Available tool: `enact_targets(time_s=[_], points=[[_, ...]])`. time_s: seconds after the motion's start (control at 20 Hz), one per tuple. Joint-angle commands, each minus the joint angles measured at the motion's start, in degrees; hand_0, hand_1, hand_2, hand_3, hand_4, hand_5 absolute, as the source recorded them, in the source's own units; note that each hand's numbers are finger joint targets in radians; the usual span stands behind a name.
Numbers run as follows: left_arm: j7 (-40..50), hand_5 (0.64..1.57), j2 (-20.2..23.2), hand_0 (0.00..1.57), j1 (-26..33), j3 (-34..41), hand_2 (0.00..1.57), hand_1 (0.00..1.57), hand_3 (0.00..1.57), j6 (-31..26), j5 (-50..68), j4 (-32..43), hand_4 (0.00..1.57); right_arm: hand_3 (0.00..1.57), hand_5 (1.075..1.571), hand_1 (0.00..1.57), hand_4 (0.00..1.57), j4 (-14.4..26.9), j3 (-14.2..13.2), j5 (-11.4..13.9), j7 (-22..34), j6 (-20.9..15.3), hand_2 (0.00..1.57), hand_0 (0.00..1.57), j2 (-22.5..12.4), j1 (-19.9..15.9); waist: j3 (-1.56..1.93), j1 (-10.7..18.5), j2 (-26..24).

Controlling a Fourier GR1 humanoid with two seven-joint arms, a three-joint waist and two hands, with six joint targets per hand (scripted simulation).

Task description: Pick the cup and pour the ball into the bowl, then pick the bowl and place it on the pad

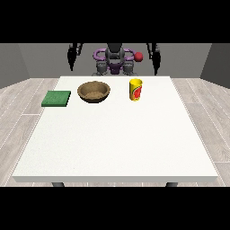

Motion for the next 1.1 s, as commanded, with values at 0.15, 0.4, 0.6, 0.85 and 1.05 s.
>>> enact_targets(time_s=[0.15, 0.4, 0.6, 0.85, 1.05], points=[[4.2, 1.557, 1.84, 0.0, -0.84, 0.53, 0.0, 0.0, 0.0, -0.51, 0.7, -5.21, 0.0, 0.0, 1.569, 0.0, 0.0, -5.02, -0.88, -0.54, 4.37, 0.53, 0.0, 0.0, -2.35, -0.72, 0.76, -0.24, -13.55], [9.23, 1.557, -1.72, 0.0, -5.94, 5.52, 0.0, 0.0, 0.0, 1.93, 9.0, -9.15, 0.0, 0.0, 1.57, 0.0, 0.0, -4.81, -10.3, -14.03, 4.21, 8.94, 0.0, 0.0, -6.82, 0.6, 0.88, -0.86, -11.82], [5.29, 1.548, 1.0, 0.0, -6.52, 8.41, 0.0, 0.0, 0.0, -1.98, 11.88, -8.32, 0.0, 0.0, 1.571, 0.0, 0.0, -2.75, -15.97, -18.13, -1.81, 13.8, 0.0, 0.0, -9.8, 0.23, 0.85, 0.08, -5.37], [2.0, 1.542, 2.22, 0.0, -7.09, 10.64, 0.0, 0.0, 0.0, -4.17, 13.47, -7.23, 0.0, 0.0, 1.57, 0.0, 0.0, -2.4, -15.67, -15.49, -1.87, 12.85, 0.0, 0.0, -8.51, -0.92, 0.84, 1.51, -2.66], [-8.55, 1.528, 2.45, 0.0, -10.8, 12.12, 0.0, 0.0, 0.0, -3.37, 10.06, 0.32, 0.0, 0.0, 1.57, 0.0, 0.0, -1.35, -13.22, -13.57, -9.97, 13.57, 0.0, 0.0, -5.01, -0.6, 0.84, -1.26, 3.48]])
